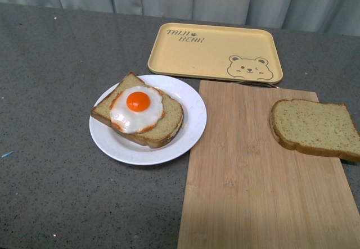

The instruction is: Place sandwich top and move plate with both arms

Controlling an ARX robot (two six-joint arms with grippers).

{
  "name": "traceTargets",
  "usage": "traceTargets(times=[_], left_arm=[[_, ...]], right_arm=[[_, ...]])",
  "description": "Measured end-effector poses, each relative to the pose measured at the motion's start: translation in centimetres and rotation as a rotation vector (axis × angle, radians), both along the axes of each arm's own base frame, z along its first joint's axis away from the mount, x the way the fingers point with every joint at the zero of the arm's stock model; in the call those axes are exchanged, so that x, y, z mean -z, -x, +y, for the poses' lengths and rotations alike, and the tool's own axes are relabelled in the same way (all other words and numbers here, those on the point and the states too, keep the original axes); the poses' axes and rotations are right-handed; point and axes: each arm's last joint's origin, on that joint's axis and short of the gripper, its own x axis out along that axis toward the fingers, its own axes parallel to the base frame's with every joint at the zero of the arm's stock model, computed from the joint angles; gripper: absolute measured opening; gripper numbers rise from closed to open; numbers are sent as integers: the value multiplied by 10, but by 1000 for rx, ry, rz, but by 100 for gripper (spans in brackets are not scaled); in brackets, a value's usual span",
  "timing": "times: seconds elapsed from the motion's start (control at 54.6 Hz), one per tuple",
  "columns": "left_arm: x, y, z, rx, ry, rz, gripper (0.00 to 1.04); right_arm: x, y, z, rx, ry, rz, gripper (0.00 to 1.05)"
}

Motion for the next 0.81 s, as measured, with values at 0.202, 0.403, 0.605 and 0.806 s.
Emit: traceTargets(times=[0.202,0.403,0.605,0.806], left_arm=[[0,0,0,0,0,0,98],[0,0,0,0,0,0,98],[0,0,0,0,0,0,98],[0,0,0,0,0,0,98]], right_arm=[[0,0,0,0,0,0,95],[0,0,0,0,0,0,95],[0,0,0,0,0,0,95],[0,0,0,0,0,0,95]])
